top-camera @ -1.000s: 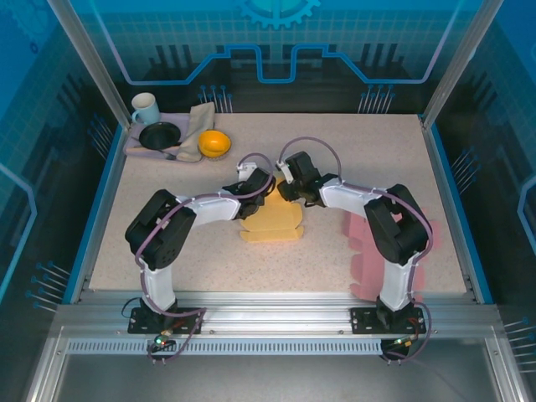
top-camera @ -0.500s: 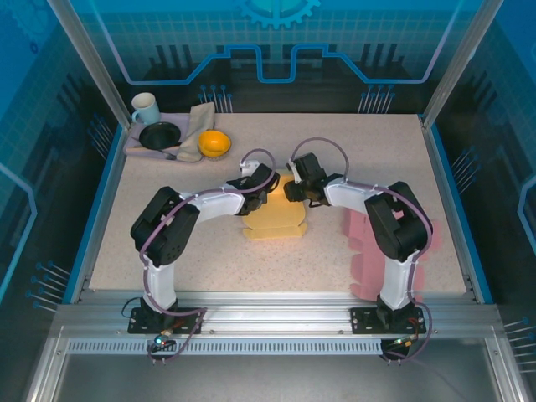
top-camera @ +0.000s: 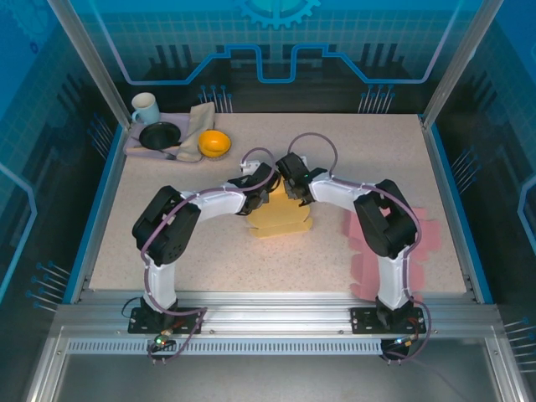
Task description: Fold the paper box
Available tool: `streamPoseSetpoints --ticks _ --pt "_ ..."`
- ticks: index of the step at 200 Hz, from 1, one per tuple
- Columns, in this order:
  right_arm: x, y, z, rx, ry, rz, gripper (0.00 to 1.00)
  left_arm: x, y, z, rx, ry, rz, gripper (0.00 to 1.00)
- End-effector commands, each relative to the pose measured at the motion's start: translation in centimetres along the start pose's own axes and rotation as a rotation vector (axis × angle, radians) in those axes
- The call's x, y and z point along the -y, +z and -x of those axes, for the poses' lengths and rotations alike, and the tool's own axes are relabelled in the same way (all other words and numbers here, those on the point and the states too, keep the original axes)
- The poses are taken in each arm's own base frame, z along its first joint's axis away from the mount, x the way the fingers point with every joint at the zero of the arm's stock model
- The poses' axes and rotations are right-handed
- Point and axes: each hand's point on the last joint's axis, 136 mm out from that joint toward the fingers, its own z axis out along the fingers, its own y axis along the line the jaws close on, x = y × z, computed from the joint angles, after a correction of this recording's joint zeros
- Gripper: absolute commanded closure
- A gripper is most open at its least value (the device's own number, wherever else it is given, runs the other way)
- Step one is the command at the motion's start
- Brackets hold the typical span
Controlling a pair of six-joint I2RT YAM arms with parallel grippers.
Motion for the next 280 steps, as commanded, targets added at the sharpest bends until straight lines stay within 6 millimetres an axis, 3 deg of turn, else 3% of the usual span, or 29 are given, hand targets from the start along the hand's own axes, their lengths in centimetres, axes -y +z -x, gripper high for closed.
streamPoseSetpoints --ticks 1,19,55,80,109,152,184,202,237,280 --pt "2.8 -0.1 -1.3 -0.027 0.019 -0.191 0.59 -1.5 0.3 -1.2 -0.044 0.058 0.079 0.93" --pt "2.5 -0.1 -1.5 -0.029 0.028 -0.193 0.66 -1.5 0.3 -1.2 -0.045 0.057 0.080 0.93" --pt "2.4 0.0 -1.7 -0.027 0.076 -0.193 0.72 -1.3 0.3 -1.1 -0.047 0.048 0.073 0.93" --pt "0.4 0.3 -1.5 -0.027 0.131 -0.045 0.90 -1.3 0.3 -1.1 -0.050 0.049 0.075 0.93" --pt "1.0 0.1 -1.4 -0.039 0.145 -0.080 0.92 -1.2 0.3 -1.0 -0.051 0.047 0.075 0.93" --pt "3.8 -0.1 -1.8 -0.036 0.149 -0.225 0.89 -1.0 0.3 -1.0 -0.054 0.042 0.071 0.93" --pt "4.2 0.2 -2.1 -0.043 0.149 -0.243 0.87 -1.0 0.4 -1.0 -0.055 0.040 0.071 0.93" --pt "3.0 0.4 -1.8 -0.024 0.165 -0.166 0.84 -1.0 0.4 -1.0 -0.057 0.037 0.070 0.93" --pt "-2.0 -0.9 0.0 0.077 0.240 0.249 0.66 -1.1 0.4 -1.1 -0.055 0.034 0.073 0.93" --pt "-2.6 -3.5 1.3 0.132 0.237 0.375 0.56 -1.1 0.4 -1.2 -0.056 0.033 0.074 0.93"
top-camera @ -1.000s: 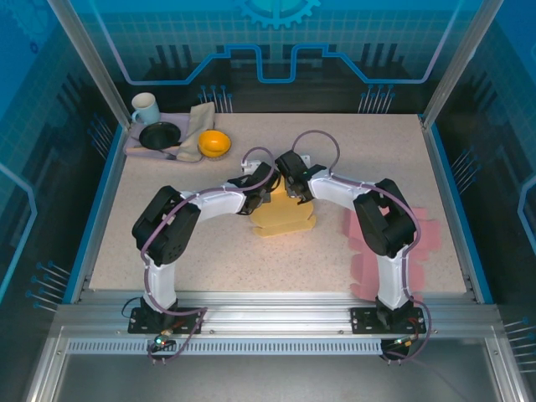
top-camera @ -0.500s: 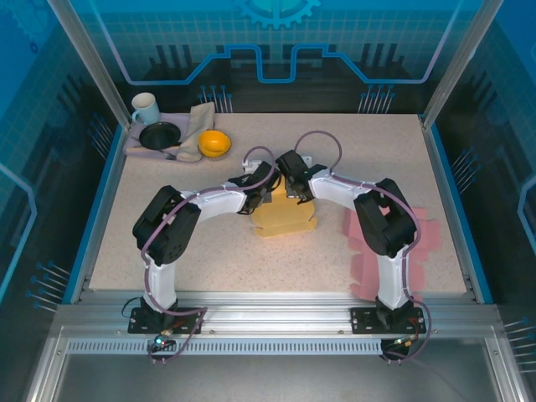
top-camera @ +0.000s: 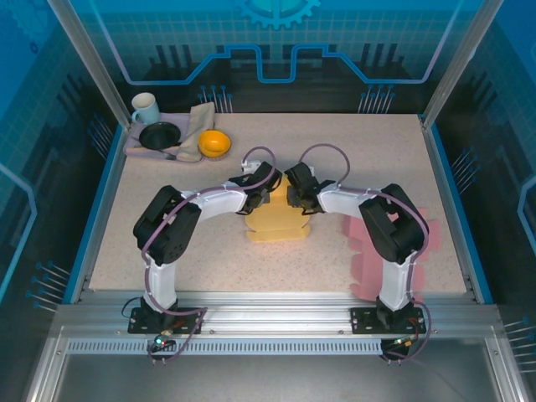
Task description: Fold the paper box
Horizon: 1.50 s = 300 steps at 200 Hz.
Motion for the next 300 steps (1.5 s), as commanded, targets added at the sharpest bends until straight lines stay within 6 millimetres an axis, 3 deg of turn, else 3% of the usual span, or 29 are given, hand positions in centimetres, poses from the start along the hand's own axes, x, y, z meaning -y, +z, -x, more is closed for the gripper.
streamPoseSetpoints --ticks 1,27,58,97,125,197,271,300 --pt "-2.2 -3.1 3.5 0.114 0.014 0.158 0.56 -1.2 0.6 -1.1 -0.033 0.026 0.069 0.93" --pt "-1.8 -4.8 3.8 0.121 0.000 0.182 0.51 -1.1 0.6 -1.0 -0.032 0.026 0.066 0.93" --pt "0.1 -6.7 4.0 0.102 0.010 0.168 0.48 -1.0 0.6 -0.8 -0.015 0.027 0.056 0.93" --pt "2.1 -8.2 5.8 0.030 0.055 0.211 0.47 -0.3 0.1 -0.1 0.068 0.034 -0.017 0.92" --pt "2.5 -7.9 6.6 -0.016 0.079 0.221 0.47 -0.1 -0.4 0.5 0.148 0.048 -0.049 0.92" --pt "-0.8 -6.5 5.7 -0.097 0.086 0.322 0.49 0.9 -0.8 0.7 0.275 0.139 -0.065 0.93" --pt "0.4 -5.0 2.8 -0.143 0.108 0.288 0.60 0.9 -0.2 -0.2 0.283 0.202 -0.056 0.92" --pt "0.6 -4.8 1.9 -0.141 0.111 0.286 0.64 1.1 0.1 -1.0 0.269 0.238 -0.071 0.79"
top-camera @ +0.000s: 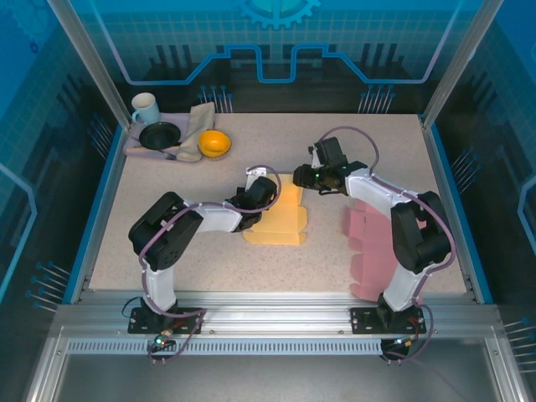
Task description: Fold the paper box
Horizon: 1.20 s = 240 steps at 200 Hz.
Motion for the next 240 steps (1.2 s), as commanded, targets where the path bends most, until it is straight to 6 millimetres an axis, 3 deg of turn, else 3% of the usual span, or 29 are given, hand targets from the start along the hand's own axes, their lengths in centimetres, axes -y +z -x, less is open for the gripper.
streamPoseSetpoints --ticks 1,28,73,121,173,212,240 --pt "1.2 0.6 -2.8 -0.058 0.012 -0.034 0.64 0.1 0.1 -1.9 -0.026 0.085 -0.004 0.78" --pt "1.5 0.1 -3.0 -0.021 0.008 -0.053 0.64 0.3 -0.1 -2.3 -0.031 0.098 -0.036 0.58" --pt "1.4 -1.0 -3.2 0.036 -0.026 -0.113 0.64 0.4 -1.4 -1.6 -0.027 0.062 -0.084 0.48" --pt "1.5 -1.1 -3.3 0.047 -0.022 -0.145 0.63 0.7 -4.7 -1.3 -0.041 -0.008 -0.214 0.35" --pt "1.3 -1.3 -3.1 0.052 -0.034 -0.158 0.62 -0.2 -8.8 -1.7 -0.048 -0.029 -0.342 0.29" --pt "0.9 -1.3 -2.7 0.052 -0.071 -0.154 0.62 -3.4 -9.8 1.4 -0.112 -0.321 -0.405 0.26" --pt "0.8 -1.2 -2.6 0.049 -0.091 -0.153 0.62 -3.5 -9.3 4.3 -0.155 -0.493 -0.507 0.27"
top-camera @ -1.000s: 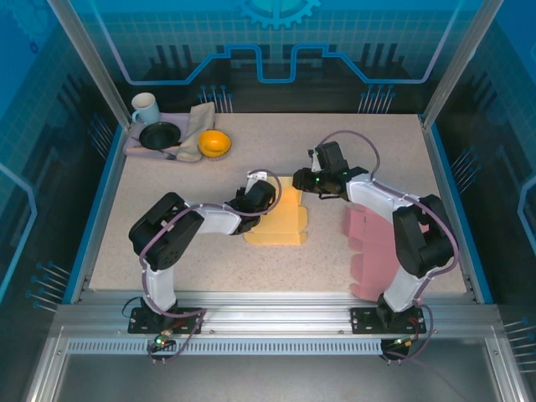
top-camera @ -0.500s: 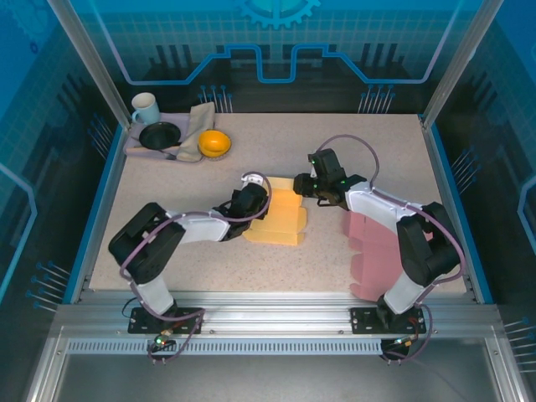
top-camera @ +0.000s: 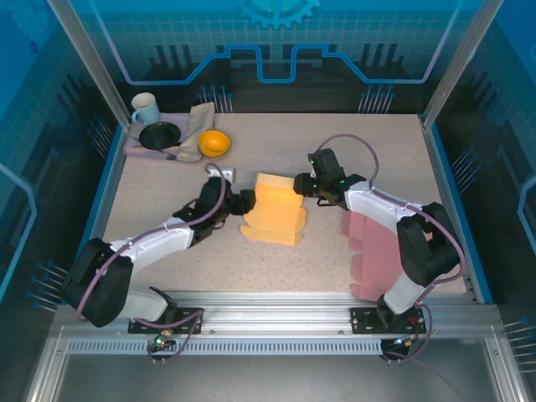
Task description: Fold the paper box
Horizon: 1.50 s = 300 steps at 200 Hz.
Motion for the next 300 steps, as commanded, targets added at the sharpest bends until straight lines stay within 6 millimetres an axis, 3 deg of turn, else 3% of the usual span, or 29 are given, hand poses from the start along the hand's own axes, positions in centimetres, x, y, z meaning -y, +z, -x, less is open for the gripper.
streamPoseSetpoints --ticks 1,20,72,97,132,180,216,238,264,300 --pt "0.5 0.1 -1.1 -0.047 -0.041 -0.044 0.62 2.1 0.0 1.5 -0.074 -0.185 -0.144 0.27" --pt "0.3 0.1 -1.0 -0.045 -0.044 -0.036 0.62 3.4 0.8 2.5 -0.091 -0.222 -0.200 0.28" --pt "0.0 0.4 -1.2 -0.059 -0.053 -0.018 0.61 4.8 4.0 2.7 -0.139 -0.291 -0.242 0.31" --pt "0.0 0.5 -1.2 -0.059 -0.058 -0.019 0.61 4.3 5.6 1.8 -0.182 -0.290 -0.214 0.40" --pt "-0.1 0.6 -1.2 -0.066 -0.071 -0.019 0.61 3.1 6.6 0.9 -0.183 -0.300 -0.157 0.49" --pt "0.1 1.1 -1.4 -0.081 -0.085 -0.029 0.62 2.7 7.7 0.3 -0.194 -0.315 -0.142 0.69" --pt "0.6 0.9 -1.4 -0.071 -0.053 -0.058 0.62 2.3 8.6 0.3 -0.213 -0.296 -0.104 0.73" --pt "1.2 0.7 -1.4 -0.062 -0.022 -0.086 0.62 1.8 7.6 1.0 -0.201 -0.286 -0.078 0.61" --pt "1.8 0.3 -1.4 -0.048 0.016 -0.113 0.62 0.2 5.3 -0.1 -0.234 -0.277 0.005 0.44" --pt "2.1 0.0 -1.3 -0.034 0.033 -0.133 0.62 -1.9 1.2 -3.5 -0.289 -0.303 0.068 0.42"
